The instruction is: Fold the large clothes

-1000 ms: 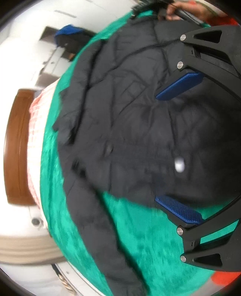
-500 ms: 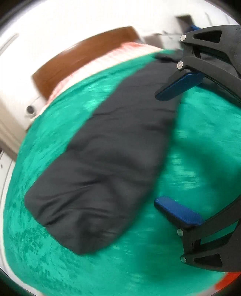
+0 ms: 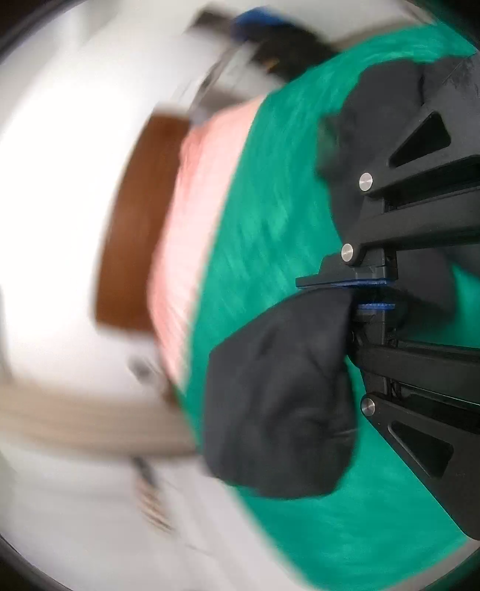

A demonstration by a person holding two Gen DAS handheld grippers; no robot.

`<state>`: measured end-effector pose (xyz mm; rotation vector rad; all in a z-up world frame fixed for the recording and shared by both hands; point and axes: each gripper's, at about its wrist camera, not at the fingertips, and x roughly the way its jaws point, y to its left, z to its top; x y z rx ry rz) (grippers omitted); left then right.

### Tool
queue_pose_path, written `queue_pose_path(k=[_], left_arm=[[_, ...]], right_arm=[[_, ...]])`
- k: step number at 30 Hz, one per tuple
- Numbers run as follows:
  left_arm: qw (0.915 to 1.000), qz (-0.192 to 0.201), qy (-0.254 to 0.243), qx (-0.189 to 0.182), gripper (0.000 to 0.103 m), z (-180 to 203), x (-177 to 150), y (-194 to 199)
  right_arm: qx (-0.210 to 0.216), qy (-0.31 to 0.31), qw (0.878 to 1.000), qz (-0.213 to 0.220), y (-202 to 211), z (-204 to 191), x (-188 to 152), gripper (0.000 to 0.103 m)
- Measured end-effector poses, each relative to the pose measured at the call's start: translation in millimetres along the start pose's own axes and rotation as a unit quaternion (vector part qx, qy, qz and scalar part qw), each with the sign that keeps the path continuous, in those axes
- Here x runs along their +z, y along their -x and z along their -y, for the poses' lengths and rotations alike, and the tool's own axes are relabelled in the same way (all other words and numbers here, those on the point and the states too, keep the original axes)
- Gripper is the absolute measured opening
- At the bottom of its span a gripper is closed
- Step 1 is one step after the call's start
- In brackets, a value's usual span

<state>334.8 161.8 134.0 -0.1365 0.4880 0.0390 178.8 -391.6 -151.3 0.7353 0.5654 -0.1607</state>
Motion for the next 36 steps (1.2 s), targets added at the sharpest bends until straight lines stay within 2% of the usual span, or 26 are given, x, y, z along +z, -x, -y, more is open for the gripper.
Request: queue_pose_path(k=[1,3,5,7,8,9,10,11,13,15,16,17,18,20,23,25,27,31,34,36], left_arm=[[0.9986,0.013,-0.045,-0.026,0.005,48,13,3],[0.9913,0.018,-0.105,-0.077,0.005,127,18,-1],[0.9817,0.006,-0.154,-0.111,0.007,197,5,-14],[0.9664,-0.037,-0.209,-0.145,0.017,267,-32,-41],[0.9604,-0.059,-0.225,-0.154,0.045,285,-47,-50],[0.9496,-0.102,-0.255,-0.151,0.079,313,-79,-66],[0.9443,-0.120,-0.272,-0.141,0.087,325,-101,-73],[0.9394,-0.129,-0.288,-0.134,0.087,335,-122,-77],[0.9209,-0.156,-0.329,-0.138,0.087,339,-176,-76],[0.9119,-0.173,-0.349,-0.129,0.087,328,-203,-67],[0.9100,-0.179,-0.351,-0.129,0.087,322,-214,-60],[0.9102,-0.182,-0.348,-0.132,0.087,313,-226,-47],[0.9133,-0.188,-0.336,-0.133,0.087,291,-234,-32],[0.9206,-0.191,-0.317,-0.124,0.087,272,-239,-16],[0.9376,-0.181,-0.277,-0.107,0.092,232,-234,19],[0.9536,-0.153,-0.244,-0.089,0.100,203,-227,44],[0.9648,-0.125,-0.219,-0.075,0.102,184,-219,56],[0.9754,-0.108,-0.184,-0.056,0.102,161,-224,39],[0.9807,-0.087,-0.171,-0.038,0.102,147,-255,11],[0.9813,-0.097,-0.165,-0.022,0.102,139,-274,-4]], right_arm=[[0.000,0.000,1.000,0.000,0,0,0,0.102],[0.001,-0.001,1.000,0.000,0,0,0,0.102],[0.001,-0.001,1.000,0.000,0,0,1,0.102],[0.001,-0.001,1.000,0.000,0,0,1,0.102],[0.002,-0.001,1.000,0.000,0,0,1,0.102],[0.003,-0.001,1.000,-0.001,0,1,1,0.102],[0.004,0.000,1.000,-0.001,-1,1,1,0.102],[0.006,0.000,1.000,-0.002,-1,1,1,0.102],[0.009,0.000,1.000,-0.003,-1,1,1,0.103],[0.012,-0.002,1.000,-0.003,-1,2,1,0.103],[0.012,-0.002,1.000,-0.003,-1,2,1,0.103],[0.011,-0.002,1.000,-0.004,-2,2,1,0.103],[0.010,-0.002,1.000,-0.004,-2,1,0,0.103],[0.010,-0.002,1.000,-0.005,-2,1,0,0.103],[0.009,-0.001,1.000,-0.005,-2,1,1,0.103],[0.007,-0.001,1.000,-0.004,-3,1,1,0.103],[0.007,-0.001,1.000,-0.004,-3,1,1,0.102],[0.007,-0.001,1.000,-0.004,-3,1,1,0.102],[0.009,-0.001,1.000,-0.002,-2,1,1,0.102],[0.012,-0.001,1.000,0.000,-1,2,0,0.103]])
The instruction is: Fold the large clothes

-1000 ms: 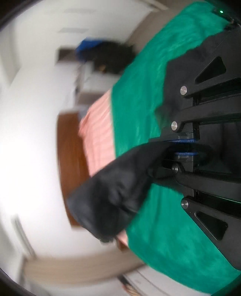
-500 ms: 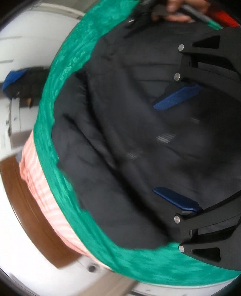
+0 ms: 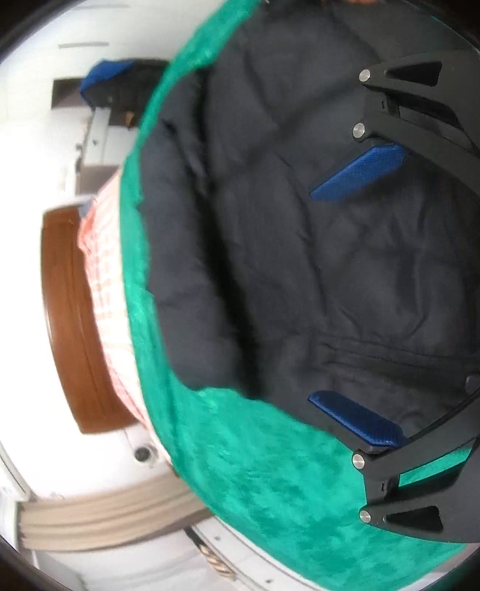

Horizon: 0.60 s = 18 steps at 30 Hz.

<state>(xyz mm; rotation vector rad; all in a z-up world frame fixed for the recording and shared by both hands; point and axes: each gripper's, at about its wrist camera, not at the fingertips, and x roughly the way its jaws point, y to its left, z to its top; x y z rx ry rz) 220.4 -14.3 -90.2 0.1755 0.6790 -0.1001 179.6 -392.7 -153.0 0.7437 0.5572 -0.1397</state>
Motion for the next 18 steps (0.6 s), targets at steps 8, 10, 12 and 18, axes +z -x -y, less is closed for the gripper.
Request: queue_pose_path(k=[8,10,12,18], left_arm=[[0.9960,-0.041,0.060,-0.051,0.103,-23,-25,-27],[0.9962,-0.039,0.060,-0.050,0.103,-22,-25,-28],[0.9962,-0.039,0.060,-0.050,0.103,-22,-26,-28],[0.9961,-0.039,0.061,-0.051,0.103,-21,-27,-28]], right_arm=[[0.001,0.002,1.000,0.004,3,0,-3,0.103],[0.001,0.002,1.000,0.003,3,0,-3,0.103],[0.001,0.002,1.000,0.004,3,0,-3,0.103],[0.001,0.002,1.000,0.004,3,0,-3,0.103]])
